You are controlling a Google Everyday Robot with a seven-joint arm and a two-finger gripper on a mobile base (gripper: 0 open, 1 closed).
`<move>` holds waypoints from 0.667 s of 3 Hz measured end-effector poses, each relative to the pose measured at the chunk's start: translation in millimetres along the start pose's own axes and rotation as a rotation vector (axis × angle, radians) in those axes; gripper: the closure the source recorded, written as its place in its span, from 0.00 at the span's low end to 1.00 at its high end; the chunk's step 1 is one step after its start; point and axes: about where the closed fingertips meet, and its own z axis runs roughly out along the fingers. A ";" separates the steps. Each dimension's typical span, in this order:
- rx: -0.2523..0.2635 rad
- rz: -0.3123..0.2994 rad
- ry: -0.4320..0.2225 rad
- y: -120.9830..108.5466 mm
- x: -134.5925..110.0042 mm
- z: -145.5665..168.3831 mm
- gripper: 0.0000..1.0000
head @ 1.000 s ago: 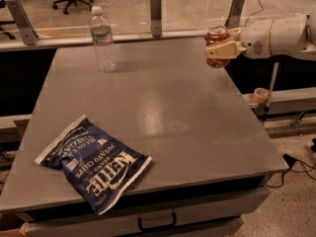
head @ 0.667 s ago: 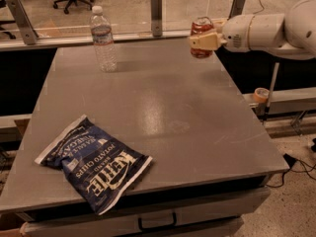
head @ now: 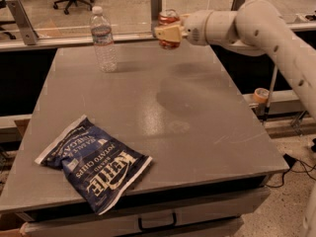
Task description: Move coke can near water bottle
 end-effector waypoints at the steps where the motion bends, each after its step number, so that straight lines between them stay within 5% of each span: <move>1: -0.016 0.025 -0.015 20.0 7.1 43.6 1.00; 2: -0.046 0.059 -0.040 36.3 22.1 77.3 1.00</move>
Offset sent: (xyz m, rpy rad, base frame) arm 0.0294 0.1083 -0.0681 0.1182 0.0491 0.0633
